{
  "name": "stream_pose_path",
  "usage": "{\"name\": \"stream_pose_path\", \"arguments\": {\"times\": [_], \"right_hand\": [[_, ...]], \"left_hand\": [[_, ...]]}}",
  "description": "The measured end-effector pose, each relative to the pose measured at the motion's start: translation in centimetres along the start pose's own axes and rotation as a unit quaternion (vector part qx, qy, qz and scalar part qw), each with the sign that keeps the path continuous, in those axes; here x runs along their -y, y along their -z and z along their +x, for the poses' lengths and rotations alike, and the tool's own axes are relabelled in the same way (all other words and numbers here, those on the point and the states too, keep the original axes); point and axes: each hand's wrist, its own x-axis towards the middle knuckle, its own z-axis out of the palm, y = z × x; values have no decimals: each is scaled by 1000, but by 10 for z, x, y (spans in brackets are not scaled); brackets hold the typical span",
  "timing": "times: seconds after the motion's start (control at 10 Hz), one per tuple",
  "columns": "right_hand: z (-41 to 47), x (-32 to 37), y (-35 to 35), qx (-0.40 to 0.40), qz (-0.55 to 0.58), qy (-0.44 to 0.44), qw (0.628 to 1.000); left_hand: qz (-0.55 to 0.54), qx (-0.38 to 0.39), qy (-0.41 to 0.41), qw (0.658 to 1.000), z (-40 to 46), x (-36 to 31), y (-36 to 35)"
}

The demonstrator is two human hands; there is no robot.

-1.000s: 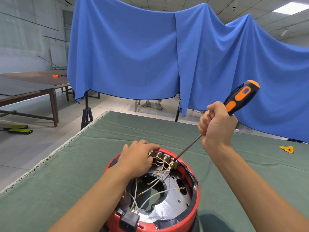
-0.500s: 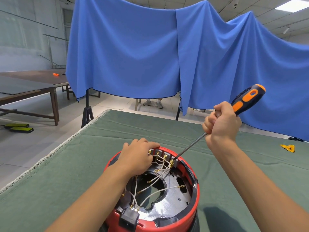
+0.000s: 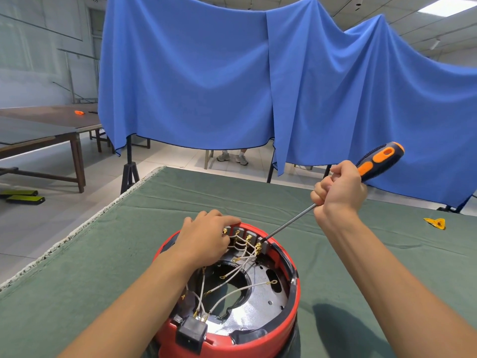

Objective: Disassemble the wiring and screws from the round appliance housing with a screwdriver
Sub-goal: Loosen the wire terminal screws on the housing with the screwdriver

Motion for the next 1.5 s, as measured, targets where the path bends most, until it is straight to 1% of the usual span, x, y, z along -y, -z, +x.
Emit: {"name": "stream_pose_path", "arguments": {"times": [0.4, 0.5, 0.7, 0.9, 1.3, 1.5], "right_hand": [[12, -4, 16, -95, 14, -50, 994], [13, -5, 18, -99, 17, -53, 993], [13, -2, 13, -69, 20, -42, 997], [7, 3, 5, -32, 18, -12, 999], [6, -2, 4, -29, 15, -12, 999], [12, -5, 8, -52, 8, -30, 998]], "left_hand": [[6, 1, 4, 1000, 1, 1, 1], [7, 3, 6, 1000, 1, -1, 1], [5, 1, 3, 1000, -1, -1, 1], [2, -1, 3, 1000, 0, -1, 2], [-5, 0, 2, 1000, -1, 0, 0], [0, -2, 2, 1000, -1, 0, 1]]}}
